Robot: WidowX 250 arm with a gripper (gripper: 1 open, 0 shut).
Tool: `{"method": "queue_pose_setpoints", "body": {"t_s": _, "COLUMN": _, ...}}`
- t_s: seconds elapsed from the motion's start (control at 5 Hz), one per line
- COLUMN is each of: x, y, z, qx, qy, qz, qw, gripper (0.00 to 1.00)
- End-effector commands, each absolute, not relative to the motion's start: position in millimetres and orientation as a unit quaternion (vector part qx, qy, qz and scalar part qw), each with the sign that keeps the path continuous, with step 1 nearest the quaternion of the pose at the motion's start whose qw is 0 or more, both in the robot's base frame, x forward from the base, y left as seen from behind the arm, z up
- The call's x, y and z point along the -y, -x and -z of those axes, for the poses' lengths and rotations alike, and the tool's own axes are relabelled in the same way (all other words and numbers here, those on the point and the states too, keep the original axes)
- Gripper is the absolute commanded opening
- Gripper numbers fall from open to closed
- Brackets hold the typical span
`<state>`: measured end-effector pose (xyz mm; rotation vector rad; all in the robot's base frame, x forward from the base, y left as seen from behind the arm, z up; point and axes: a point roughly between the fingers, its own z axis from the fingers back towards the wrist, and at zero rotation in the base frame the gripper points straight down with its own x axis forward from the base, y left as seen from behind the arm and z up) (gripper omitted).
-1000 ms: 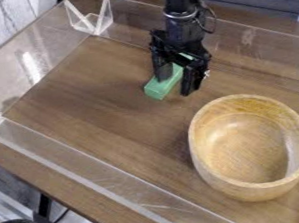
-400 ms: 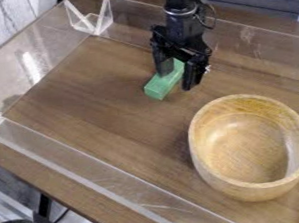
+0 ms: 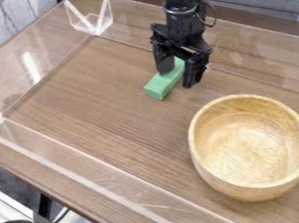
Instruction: Put the green block in the brown bowl
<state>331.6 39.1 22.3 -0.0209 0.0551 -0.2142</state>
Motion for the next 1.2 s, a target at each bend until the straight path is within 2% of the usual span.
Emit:
{"method": "queue_pose_setpoints", "body": {"t_s": 0.0, "x": -48.6, "y": -329.6, "z": -2.2, "qx": -0.043, "qy": 0.016, "qz": 0.099, "qw": 0.994, "gripper": 1.0}}
{"method": "queue_pose_setpoints", "body": {"t_s": 1.0, "x": -58.7, "y": -333.5, "z": 7.1, "qx": -0.075, "qy": 0.018, "qz": 0.094, "qw": 0.993, "gripper": 1.0}}
